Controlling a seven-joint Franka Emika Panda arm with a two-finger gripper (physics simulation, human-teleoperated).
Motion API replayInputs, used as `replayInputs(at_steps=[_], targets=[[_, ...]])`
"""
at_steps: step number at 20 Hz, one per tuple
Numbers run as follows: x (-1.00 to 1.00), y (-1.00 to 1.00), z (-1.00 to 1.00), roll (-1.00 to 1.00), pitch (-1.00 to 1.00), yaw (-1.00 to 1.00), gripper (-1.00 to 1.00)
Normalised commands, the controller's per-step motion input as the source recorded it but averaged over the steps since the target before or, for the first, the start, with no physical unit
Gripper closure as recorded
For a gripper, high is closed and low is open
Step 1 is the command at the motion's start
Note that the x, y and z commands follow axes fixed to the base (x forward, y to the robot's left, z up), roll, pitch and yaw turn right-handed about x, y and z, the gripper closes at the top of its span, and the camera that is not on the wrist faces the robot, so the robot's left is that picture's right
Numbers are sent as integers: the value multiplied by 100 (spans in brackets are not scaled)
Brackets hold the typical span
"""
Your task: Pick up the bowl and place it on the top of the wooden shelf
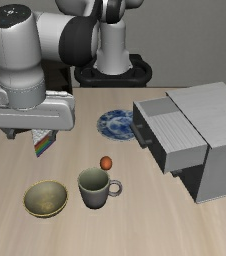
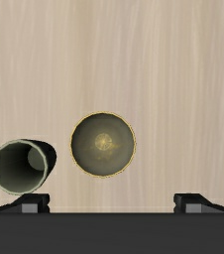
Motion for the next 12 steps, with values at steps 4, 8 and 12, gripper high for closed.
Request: replayInputs(at_steps=[4,8,12], targets=[[50,-50,0,0,0,0,-100],[0,0,-100,0,0,0,-100],[0,0,-100,0,0,0,-100]])
